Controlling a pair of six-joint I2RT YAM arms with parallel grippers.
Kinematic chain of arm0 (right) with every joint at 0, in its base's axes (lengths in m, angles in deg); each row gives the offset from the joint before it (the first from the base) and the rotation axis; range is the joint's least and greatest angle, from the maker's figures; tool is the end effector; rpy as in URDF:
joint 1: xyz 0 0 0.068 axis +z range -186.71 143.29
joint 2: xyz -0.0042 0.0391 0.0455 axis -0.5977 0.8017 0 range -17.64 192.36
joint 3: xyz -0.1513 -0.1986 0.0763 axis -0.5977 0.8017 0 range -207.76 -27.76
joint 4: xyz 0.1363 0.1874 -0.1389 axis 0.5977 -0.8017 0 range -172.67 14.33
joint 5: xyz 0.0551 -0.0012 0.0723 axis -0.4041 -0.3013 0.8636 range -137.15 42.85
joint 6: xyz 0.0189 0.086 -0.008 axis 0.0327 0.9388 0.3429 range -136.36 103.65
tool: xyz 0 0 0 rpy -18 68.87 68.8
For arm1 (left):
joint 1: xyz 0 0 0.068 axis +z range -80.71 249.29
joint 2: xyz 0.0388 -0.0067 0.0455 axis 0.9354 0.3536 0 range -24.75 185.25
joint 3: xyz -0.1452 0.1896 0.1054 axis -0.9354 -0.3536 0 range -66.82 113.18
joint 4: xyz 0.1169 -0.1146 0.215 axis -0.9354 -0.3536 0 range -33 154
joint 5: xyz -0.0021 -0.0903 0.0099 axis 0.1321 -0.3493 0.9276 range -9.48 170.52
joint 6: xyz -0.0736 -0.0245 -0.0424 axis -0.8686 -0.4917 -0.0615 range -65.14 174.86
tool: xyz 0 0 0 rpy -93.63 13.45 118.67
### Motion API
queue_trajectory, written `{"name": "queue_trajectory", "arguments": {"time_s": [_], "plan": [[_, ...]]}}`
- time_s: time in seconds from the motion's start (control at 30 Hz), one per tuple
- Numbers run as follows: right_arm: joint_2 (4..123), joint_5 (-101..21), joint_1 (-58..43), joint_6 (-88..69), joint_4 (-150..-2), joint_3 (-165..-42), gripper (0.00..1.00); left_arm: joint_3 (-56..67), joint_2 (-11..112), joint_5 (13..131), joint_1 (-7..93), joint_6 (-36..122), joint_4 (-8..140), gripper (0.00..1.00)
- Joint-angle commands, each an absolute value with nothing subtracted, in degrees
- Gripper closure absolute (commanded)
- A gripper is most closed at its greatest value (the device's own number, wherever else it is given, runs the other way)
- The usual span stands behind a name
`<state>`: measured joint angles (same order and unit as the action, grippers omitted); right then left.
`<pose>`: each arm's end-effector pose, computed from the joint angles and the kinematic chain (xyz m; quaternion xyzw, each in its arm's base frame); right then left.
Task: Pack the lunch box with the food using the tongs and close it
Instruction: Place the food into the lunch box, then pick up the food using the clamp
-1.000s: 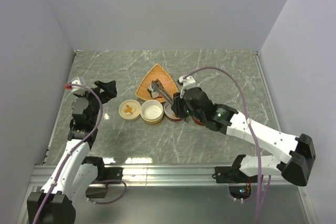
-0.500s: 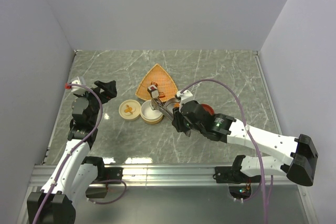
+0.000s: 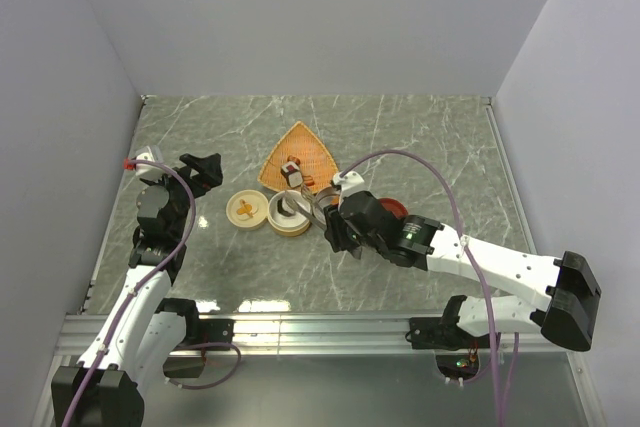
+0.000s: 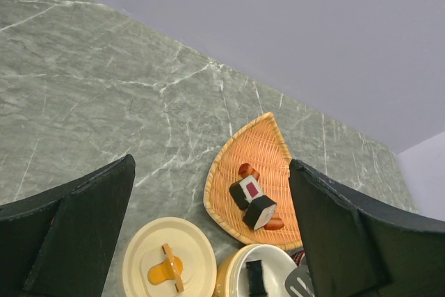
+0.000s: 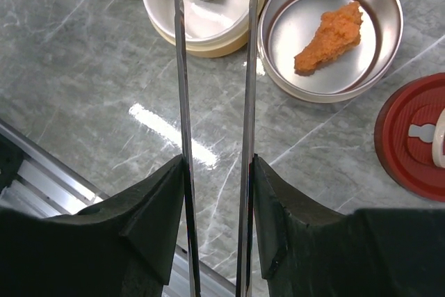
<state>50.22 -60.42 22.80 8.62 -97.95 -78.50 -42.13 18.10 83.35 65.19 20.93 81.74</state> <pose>0.1689 0.2511 0.2338 -0.2194 0.8722 0.2080 0.3845 0.2478 -0.0138 0.2614 -0.1995 0.6811 -0.2129 0.6715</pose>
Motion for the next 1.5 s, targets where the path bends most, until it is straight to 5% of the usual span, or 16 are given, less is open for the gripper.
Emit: {"name": "queue_trajectory", "arguments": {"time_s": [0.0, 1.47], "plan": [[49.51, -63.14, 23.15, 7.99, -95.62, -81.89, 0.51, -42.21, 17.70, 82.45, 65.07, 20.23, 84.22, 0.01], [70.60, -55.67, 10.67, 0.96, -87.36, -89.98, 0.46, -42.12, 18.85, 82.28, 65.07, 20.23, 84.66, 0.00]]}}
